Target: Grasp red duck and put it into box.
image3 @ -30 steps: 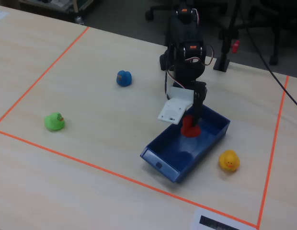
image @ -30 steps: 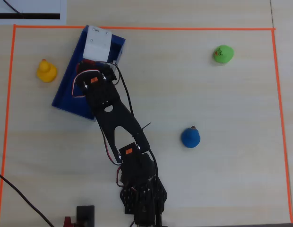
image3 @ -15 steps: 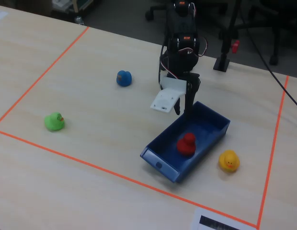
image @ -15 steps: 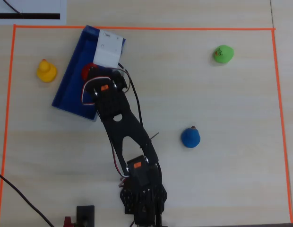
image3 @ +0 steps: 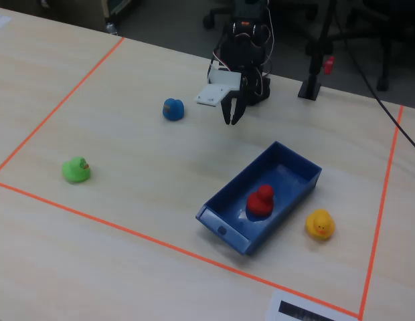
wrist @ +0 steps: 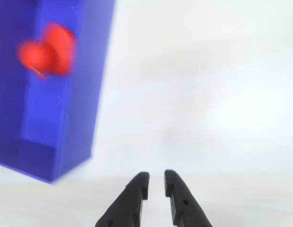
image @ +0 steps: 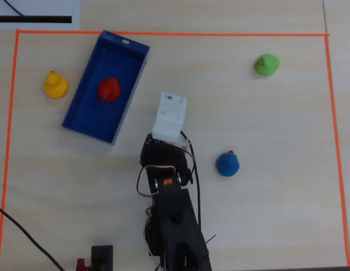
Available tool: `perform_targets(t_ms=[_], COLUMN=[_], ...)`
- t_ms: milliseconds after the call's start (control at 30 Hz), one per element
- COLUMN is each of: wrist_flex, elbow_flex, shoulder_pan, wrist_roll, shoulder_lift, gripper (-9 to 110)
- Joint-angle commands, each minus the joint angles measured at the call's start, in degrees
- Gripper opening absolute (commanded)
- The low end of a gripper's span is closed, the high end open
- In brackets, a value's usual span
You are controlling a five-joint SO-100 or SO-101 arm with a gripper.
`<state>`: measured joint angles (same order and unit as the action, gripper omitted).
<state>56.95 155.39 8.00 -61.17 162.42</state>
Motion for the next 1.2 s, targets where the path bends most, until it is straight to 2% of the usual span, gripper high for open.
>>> perform_targets(t_ms=[0,233,567,800,1167], wrist_flex=[1.5,2.2,17.8,17.8,17.8], elbow_flex=[8.1,22.8,22.9,22.9,22.9], shoulder_pan=[-0.7,-2.0,-2.8,-8.6,-8.9], wrist_roll=[-0.5,-1.0,-7.8,-7.6,-7.6], shoulder_lift=[16.9,27.2,27.3,27.3,27.3], gripper=[0,0,0,4,4])
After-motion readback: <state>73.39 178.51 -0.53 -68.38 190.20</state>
